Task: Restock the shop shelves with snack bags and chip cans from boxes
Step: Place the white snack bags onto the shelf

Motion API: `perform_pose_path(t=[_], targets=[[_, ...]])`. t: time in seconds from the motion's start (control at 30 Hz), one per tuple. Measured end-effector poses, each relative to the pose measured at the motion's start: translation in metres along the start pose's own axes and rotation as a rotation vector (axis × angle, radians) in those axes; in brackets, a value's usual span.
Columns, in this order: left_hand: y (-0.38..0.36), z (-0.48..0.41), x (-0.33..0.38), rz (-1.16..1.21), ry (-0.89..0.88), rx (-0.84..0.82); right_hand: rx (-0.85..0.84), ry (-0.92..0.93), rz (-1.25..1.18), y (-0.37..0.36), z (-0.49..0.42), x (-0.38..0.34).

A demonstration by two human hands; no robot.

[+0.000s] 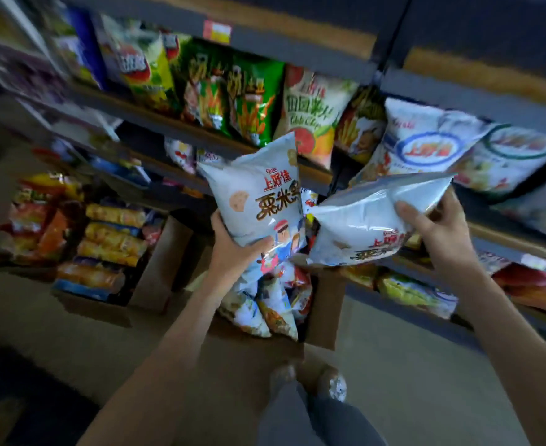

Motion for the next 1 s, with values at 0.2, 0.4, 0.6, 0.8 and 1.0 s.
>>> perform_pose_path(t=[0.2, 0.4, 0.6, 0.8, 1.0], targets=[[-0.023, -0.007, 0.112, 0.055, -0.232, -0.096, 0.13, 0.125, -0.239, 0.041, 0.008, -0.098], [-0.053, 0.021, 0.171, 0.138, -0.31, -0.157, 0.296, 0.018, -0.431, 0.083, 0.004, -0.132], [-0.08, 0.058, 0.197, 0.27, -0.287, -0.156, 0.323, -0.08, -0.487, 0.153, 0.005, -0.153], [-0.134, 0.085, 0.226, 0.334, -0.256, -0.251, 0.301, -0.067, -0.472, 0.226, -0.007, -0.183], [-0.176, 0.095, 0.243, 0.335, -0.114, -0.348, 0.258, -0.148, -0.337, 0.281, -0.044, -0.199]])
Point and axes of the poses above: each hand's wrist, its own z-axis away from the middle knuckle, its own y-axis out of the back of the hand, x = y × z, the point moved 2 cm from there along -z, towards the middle knuckle, and after that the axes turned 3 degrees about x, right-handed, at the moved point
